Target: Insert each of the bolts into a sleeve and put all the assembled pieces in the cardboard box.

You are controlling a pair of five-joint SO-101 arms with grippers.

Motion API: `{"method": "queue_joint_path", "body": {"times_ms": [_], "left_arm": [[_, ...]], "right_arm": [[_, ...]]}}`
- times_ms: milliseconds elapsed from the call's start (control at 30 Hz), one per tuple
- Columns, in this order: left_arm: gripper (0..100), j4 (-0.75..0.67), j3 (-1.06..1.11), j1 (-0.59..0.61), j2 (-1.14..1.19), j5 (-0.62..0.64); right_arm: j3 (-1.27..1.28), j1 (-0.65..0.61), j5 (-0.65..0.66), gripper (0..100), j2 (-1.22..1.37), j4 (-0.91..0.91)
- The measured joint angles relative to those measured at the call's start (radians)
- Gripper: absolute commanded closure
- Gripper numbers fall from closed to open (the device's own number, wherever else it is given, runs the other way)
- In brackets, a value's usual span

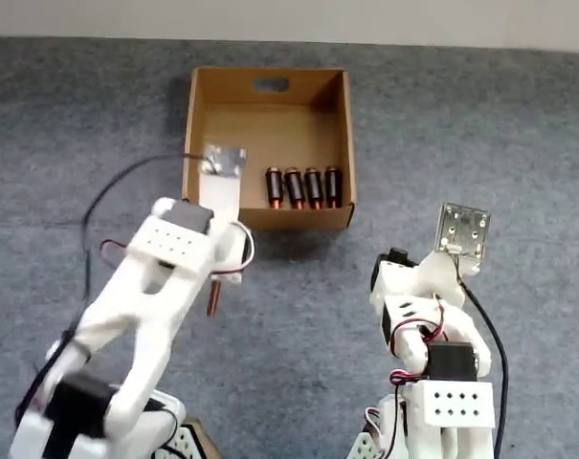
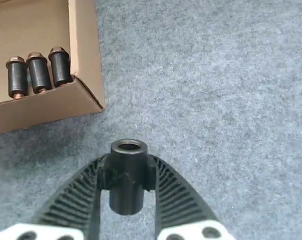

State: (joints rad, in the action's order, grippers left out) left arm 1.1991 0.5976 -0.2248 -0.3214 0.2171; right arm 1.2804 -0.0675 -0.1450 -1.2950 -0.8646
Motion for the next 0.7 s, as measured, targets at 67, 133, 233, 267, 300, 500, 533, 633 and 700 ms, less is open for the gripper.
{"method": "queue_joint_path", "body": {"times_ms": [67, 133, 233, 267, 300, 500, 533, 633, 700], "left_arm": [[99, 0.009, -0.017, 0.000, -0.092, 0.000], [99, 0.006, -0.020, 0.000, -0.183, 0.000], [99, -0.040, -0.020, 0.000, -0.302, 0.000], [99, -0.057, -0.020, 0.000, -0.339, 0.000], [99, -0.072, -0.020, 0.000, -0.373, 0.000], [99, -0.161, -0.020, -0.002, -0.512, 0.000], [99, -0.175, -0.020, -0.002, -0.526, 0.000], [99, -0.232, -0.020, -0.002, -0.548, 0.000], [99, -0.285, -0.020, -0.002, -0.552, 0.000]], "right_arm": [[0.000, -0.029, 0.000, 99.2, 0.000, 0.000], [0.000, -0.081, 0.000, 99.1, -0.002, 0.006], [0.000, -0.170, 0.000, 99.0, -0.002, 0.040], [0.000, -0.196, 0.000, 99.0, -0.002, 0.057], [0.000, -0.219, 0.000, 99.0, -0.002, 0.077], [0.000, -0.336, 0.110, 99.0, -0.002, 0.226], [0.000, -0.350, 0.141, 99.0, -0.002, 0.249], [0.000, -0.390, 0.193, 99.0, -0.002, 0.330], [0.000, -0.411, 0.203, 99.0, -0.002, 0.390]]}}
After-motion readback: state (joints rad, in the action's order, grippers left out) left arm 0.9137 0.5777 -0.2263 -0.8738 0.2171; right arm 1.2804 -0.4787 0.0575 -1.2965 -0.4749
